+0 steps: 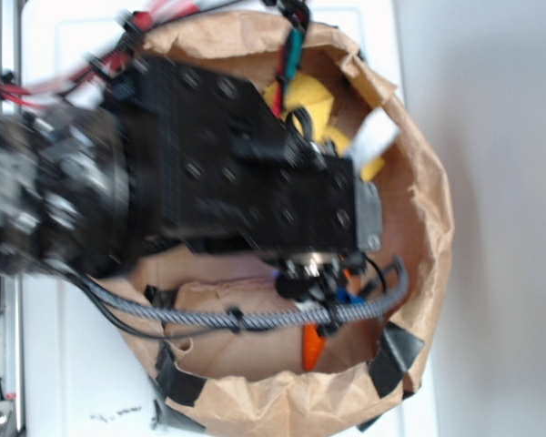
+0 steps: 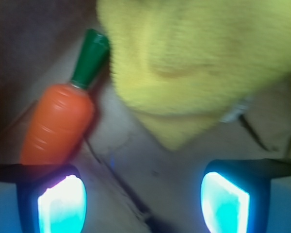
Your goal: Grab the carrot.
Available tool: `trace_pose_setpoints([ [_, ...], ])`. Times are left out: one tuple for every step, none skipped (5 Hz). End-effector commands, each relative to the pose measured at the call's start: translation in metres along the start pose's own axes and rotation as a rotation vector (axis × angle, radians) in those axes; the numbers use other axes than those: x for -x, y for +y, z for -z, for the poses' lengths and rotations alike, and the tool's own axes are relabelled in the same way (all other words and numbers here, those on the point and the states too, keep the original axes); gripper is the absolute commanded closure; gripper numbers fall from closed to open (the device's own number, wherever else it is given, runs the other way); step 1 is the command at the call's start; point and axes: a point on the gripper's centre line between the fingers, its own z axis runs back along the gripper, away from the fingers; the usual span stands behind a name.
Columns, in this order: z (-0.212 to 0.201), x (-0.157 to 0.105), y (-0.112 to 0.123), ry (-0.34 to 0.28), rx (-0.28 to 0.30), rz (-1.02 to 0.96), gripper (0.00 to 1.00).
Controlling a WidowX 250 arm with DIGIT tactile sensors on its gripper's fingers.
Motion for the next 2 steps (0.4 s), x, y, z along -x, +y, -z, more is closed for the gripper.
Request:
trace_pose_setpoints([
  [-0.0059,0.0067,-0.0380,-0.062,0.136,0.056,0.00],
  [-0.0011,0.0071,-0.0464,-0.115,0.152,0.026,0.00],
])
